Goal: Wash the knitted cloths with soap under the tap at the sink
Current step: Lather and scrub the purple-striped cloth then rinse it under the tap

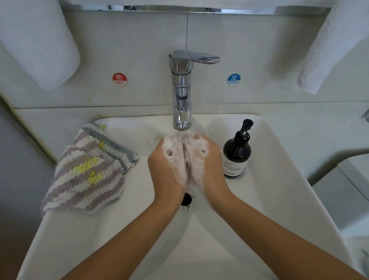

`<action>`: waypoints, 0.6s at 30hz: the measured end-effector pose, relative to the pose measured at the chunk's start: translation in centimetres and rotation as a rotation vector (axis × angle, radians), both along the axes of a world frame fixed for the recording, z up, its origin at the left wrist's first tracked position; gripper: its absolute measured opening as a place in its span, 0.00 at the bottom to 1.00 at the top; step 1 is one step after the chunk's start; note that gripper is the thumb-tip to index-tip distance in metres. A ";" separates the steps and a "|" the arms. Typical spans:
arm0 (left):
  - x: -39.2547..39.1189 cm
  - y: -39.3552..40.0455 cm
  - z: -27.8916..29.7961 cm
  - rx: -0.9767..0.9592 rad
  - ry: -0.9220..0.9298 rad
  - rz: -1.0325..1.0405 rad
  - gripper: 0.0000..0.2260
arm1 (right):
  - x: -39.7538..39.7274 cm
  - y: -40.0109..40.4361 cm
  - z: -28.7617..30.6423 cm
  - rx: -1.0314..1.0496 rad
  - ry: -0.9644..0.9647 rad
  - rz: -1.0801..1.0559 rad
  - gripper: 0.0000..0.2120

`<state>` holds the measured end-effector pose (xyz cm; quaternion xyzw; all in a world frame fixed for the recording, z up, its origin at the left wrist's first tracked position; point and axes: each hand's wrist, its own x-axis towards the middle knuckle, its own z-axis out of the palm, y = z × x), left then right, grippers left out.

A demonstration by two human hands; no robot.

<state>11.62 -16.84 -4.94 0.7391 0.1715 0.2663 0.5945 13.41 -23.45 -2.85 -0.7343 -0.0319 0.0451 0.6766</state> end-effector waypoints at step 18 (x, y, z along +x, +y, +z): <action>0.3 -0.8 1.2 -0.142 0.022 -0.120 0.18 | -1.5 -0.8 -0.8 0.014 -0.008 -0.010 0.16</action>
